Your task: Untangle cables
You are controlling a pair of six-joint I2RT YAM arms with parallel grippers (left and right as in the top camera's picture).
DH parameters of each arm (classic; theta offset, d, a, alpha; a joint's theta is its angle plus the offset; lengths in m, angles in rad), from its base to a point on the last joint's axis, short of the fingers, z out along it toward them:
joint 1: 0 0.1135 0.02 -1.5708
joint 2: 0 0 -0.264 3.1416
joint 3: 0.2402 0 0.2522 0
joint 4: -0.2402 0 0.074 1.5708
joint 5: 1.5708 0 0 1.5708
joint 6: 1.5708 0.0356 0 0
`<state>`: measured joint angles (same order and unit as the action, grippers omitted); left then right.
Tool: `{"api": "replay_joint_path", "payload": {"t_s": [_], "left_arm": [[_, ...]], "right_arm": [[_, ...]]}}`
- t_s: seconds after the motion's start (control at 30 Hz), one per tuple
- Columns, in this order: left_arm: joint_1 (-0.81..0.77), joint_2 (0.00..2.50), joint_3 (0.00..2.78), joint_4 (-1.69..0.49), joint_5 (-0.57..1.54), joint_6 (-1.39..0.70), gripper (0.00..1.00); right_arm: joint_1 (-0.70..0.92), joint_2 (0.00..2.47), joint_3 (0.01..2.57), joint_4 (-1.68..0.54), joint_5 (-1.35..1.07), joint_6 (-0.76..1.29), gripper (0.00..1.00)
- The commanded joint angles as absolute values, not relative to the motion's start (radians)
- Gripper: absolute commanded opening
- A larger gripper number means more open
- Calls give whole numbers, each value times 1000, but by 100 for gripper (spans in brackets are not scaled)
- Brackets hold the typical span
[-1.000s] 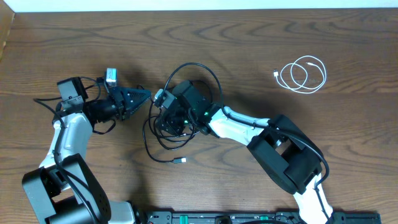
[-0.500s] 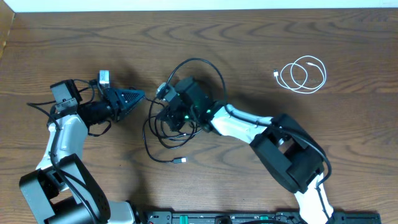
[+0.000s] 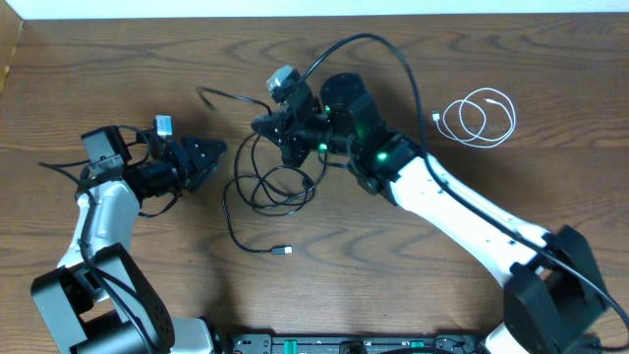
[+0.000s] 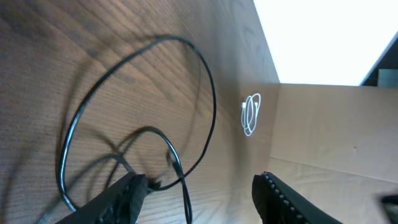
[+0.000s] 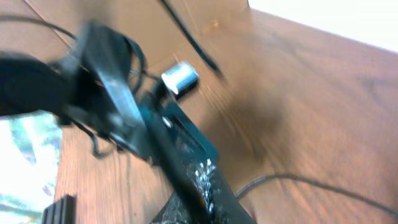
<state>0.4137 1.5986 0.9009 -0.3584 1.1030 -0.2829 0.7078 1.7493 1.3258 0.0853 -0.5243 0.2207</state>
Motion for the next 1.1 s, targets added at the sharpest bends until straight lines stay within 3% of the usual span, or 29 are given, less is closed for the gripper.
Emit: {"api": "replay_joint_path", "payload": {"t_s": [0.0,0.33,0.63,1.07], "left_arm": [[381,1585,933,-360,1050,-266,60],[277,1585,933,-356,805,-278,63],[212,1585,933,-334,791,-295,69],[209,1585,933,-492,869,-666,69]], "right_arm": [[694,1710,1330,138,-533,231,1],[638,1687,1330,373,-495,334,1],[563,1687,1330,381,-361,415,1],[553,1687,1330,321,-361,422,1]]}}
